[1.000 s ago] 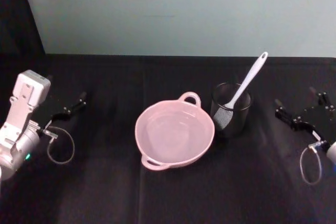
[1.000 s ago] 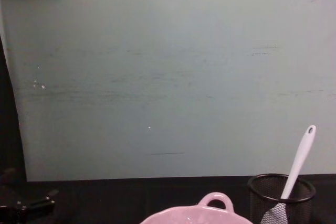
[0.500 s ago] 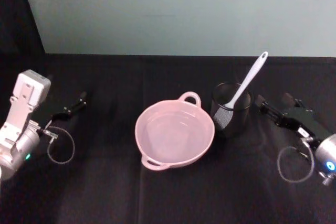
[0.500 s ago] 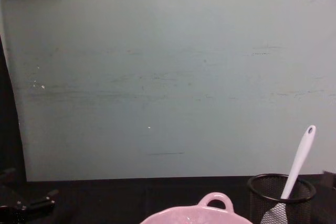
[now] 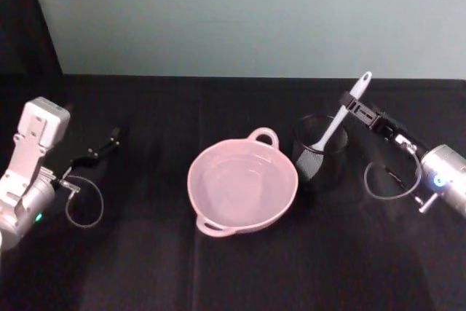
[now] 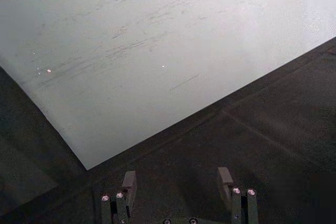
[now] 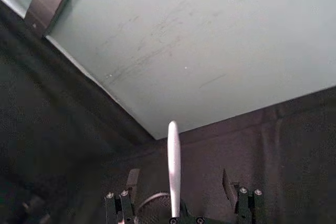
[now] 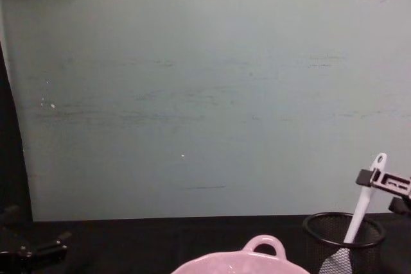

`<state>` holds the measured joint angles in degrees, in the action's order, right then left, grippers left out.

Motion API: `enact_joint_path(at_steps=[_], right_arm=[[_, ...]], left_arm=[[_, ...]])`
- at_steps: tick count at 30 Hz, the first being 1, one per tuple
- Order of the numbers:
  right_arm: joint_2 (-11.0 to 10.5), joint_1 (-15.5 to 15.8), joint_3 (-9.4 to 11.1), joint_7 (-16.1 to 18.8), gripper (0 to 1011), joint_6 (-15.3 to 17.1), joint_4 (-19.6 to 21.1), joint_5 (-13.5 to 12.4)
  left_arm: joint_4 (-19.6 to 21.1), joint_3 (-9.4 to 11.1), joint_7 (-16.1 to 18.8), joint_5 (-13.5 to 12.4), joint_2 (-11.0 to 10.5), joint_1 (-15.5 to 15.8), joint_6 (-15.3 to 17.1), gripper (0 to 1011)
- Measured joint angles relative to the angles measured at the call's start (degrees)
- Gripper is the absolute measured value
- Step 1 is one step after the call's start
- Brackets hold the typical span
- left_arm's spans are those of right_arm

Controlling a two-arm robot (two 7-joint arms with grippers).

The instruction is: Use the one hand to pick up the spoon and stir the clear water in the bowl.

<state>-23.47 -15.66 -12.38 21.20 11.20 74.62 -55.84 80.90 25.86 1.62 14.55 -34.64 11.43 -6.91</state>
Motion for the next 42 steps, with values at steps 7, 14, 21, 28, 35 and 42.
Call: enact_joint_path(at_steps=[7, 14, 21, 28, 35, 42], right_arm=[[0.69, -4.71, -0.25, 0.45, 1003, 5.31, -3.94, -4.67], [0.54, -6.44, -1.29, 3.03, 1002, 2.74, -6.0, -4.82], [0.37, -7.35, -1.77, 6.5, 987, 0.94, -8.55, -5.95], [-0.42, -6.78, -2.36, 7.28, 813, 0.9, -8.33, -7.53], [-1.19, -6.42, -3.02, 7.26, 606, 0.38, -7.58, -8.03], [-1.88, -6.34, -3.75, 7.39, 390, 0.07, -7.31, -9.07]], left_arm=[[0.0, 0.0, 0.0, 0.0, 0.0, 0.0, 0.0, 1011], [0.0, 0.0, 0.0, 0.0, 0.0, 0.0, 0.0, 1011], [0.0, 0.0, 0.0, 0.0, 0.0, 0.0, 0.0, 1011], [0.0, 0.0, 0.0, 0.0, 0.0, 0.0, 0.0, 1011], [0.0, 0.0, 0.0, 0.0, 0.0, 0.0, 0.0, 1011], [0.0, 0.0, 0.0, 0.0, 0.0, 0.0, 0.0, 1011]])
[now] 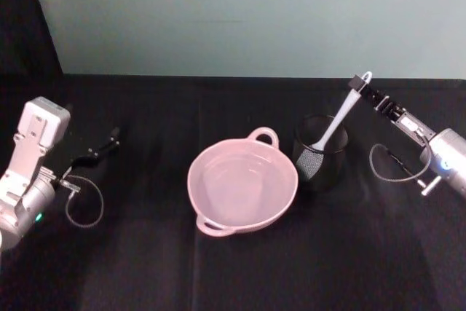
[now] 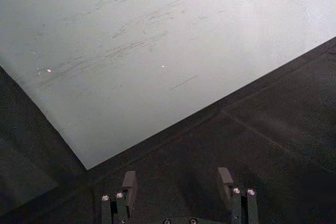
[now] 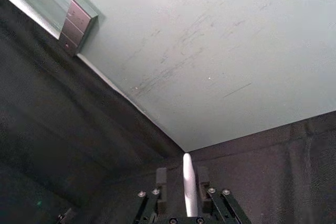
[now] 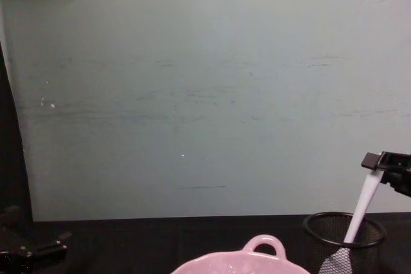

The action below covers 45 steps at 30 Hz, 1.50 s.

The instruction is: Use the one hand to pick up the spoon and stir the clear water in the bowl.

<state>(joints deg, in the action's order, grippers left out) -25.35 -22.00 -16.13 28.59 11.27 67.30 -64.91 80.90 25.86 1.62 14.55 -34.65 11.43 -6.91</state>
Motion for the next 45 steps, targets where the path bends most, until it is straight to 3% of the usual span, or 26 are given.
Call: enact_joint_path(at_steps=[1, 3, 7, 11, 14, 19, 25, 29, 36, 45], right_arm=[[0.0, 0.0, 0.0, 0.0, 390, 0.0, 0.0, 0.0], [-0.19, -0.05, -0.37, 0.14, 278, -0.18, -0.08, -0.33], [-0.51, -0.11, -0.96, 0.2, 162, -0.74, -0.05, -0.41], [-1.22, 0.26, -1.66, -0.03, 121, -2.38, 1.38, 0.41], [-2.21, 1.14, -2.42, -1.04, 121, -5.07, 4.02, 2.9], [-4.35, 2.81, -3.63, -4.28, 121, -10.65, 10.27, 10.71], [-6.41, 4.02, -3.93, -7.21, 121, -13.9, 17.15, 18.15], [-7.59, 4.39, -3.7, -8.35, 121, -14.2, 21.05, 21.18], [-9.01, 4.66, -2.92, -9.19, 121, -12.75, 25.85, 24.08], [-9.02, 4.94, -2.45, -9.23, 121, -12.53, 26.63, 24.62]], left_arm=[[0.0, 0.0, 0.0, 0.0, 0.0, 0.0, 0.0, 1011], [0.0, 0.0, 0.0, 0.0, 0.0, 0.0, 0.0, 1011], [0.0, 0.0, 0.0, 0.0, 0.0, 0.0, 0.0, 1011], [0.0, 0.0, 0.0, 0.0, 0.0, 0.0, 0.0, 1011], [0.0, 0.0, 0.0, 0.0, 0.0, 0.0, 0.0, 1011], [0.0, 0.0, 0.0, 0.0, 0.0, 0.0, 0.0, 1011], [0.0, 0.0, 0.0, 0.0, 0.0, 0.0, 0.0, 1011], [0.0, 0.0, 0.0, 0.0, 0.0, 0.0, 0.0, 1011], [0.0, 0.0, 0.0, 0.0, 0.0, 0.0, 0.0, 1011], [0.0, 0.0, 0.0, 0.0, 0.0, 0.0, 0.0, 1011]])
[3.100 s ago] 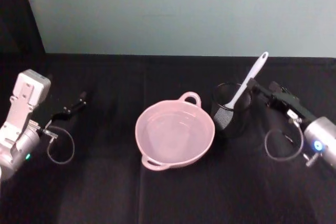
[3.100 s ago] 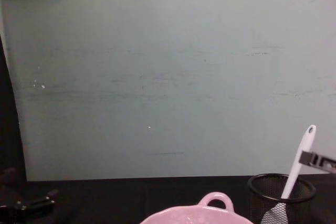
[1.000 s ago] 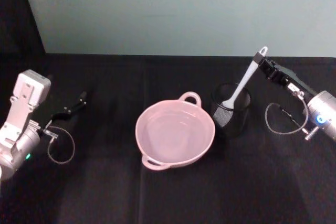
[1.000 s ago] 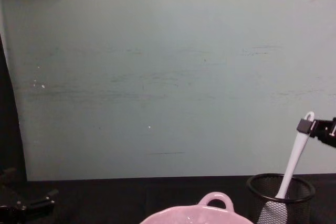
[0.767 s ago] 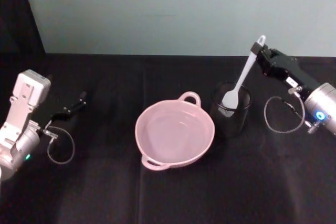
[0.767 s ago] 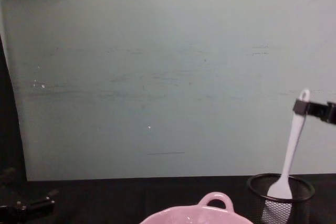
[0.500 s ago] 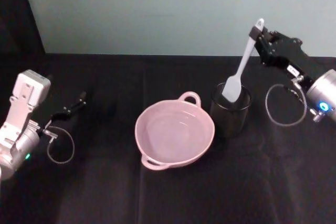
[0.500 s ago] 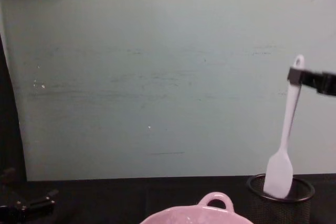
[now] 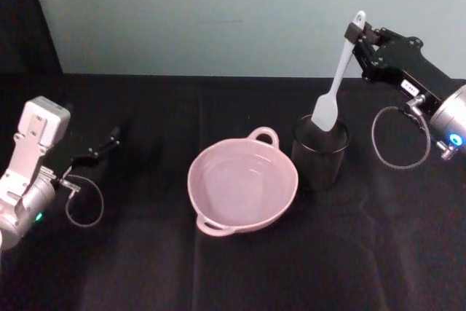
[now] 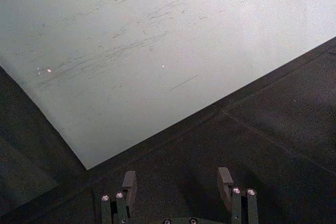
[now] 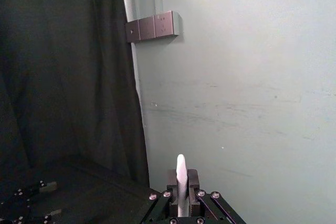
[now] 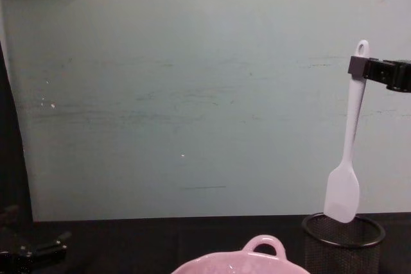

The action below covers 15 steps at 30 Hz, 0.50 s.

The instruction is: Use the one hand to pick up the spoon and stir the clear water in the bowl.

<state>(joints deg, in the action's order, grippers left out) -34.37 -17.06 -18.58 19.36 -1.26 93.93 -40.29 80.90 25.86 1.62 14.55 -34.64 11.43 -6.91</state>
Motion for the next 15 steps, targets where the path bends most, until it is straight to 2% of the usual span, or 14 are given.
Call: enact_joint_path(at_steps=[15], right_arm=[[0.01, -0.09, -0.15, -0.12, 121, -0.02, -0.22, -0.03]], left_arm=[[0.0, 0.0, 0.0, 0.0, 0.0, 0.0, 0.0, 1011]])
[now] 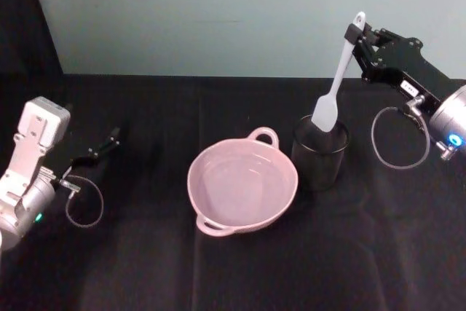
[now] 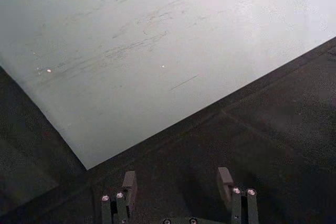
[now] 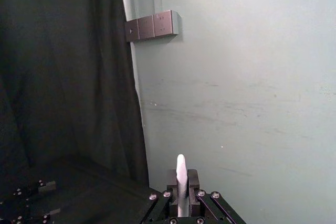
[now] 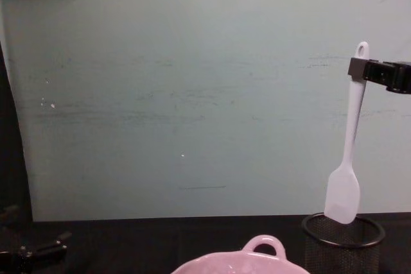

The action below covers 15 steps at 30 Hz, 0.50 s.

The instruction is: Use the one hand to pick up the spoon and stir the clear water in the bowl.

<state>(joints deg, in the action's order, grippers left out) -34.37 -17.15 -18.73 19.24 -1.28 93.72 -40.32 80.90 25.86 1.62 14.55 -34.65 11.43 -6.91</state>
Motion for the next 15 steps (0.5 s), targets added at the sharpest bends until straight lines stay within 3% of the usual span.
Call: enact_joint_path(at_steps=[10, 15], right_arm=[[-0.24, 0.77, 0.44, 0.82, 121, -0.68, 2.99, 1.53], [0.32, 0.79, -0.83, 2.59, 121, -0.68, 5.85, 3.23]], left_arm=[[0.0, 0.0, 0.0, 0.0, 0.0, 0.0, 0.0, 1011], [0.0, 0.0, 0.0, 0.0, 0.0, 0.0, 0.0, 1011]])
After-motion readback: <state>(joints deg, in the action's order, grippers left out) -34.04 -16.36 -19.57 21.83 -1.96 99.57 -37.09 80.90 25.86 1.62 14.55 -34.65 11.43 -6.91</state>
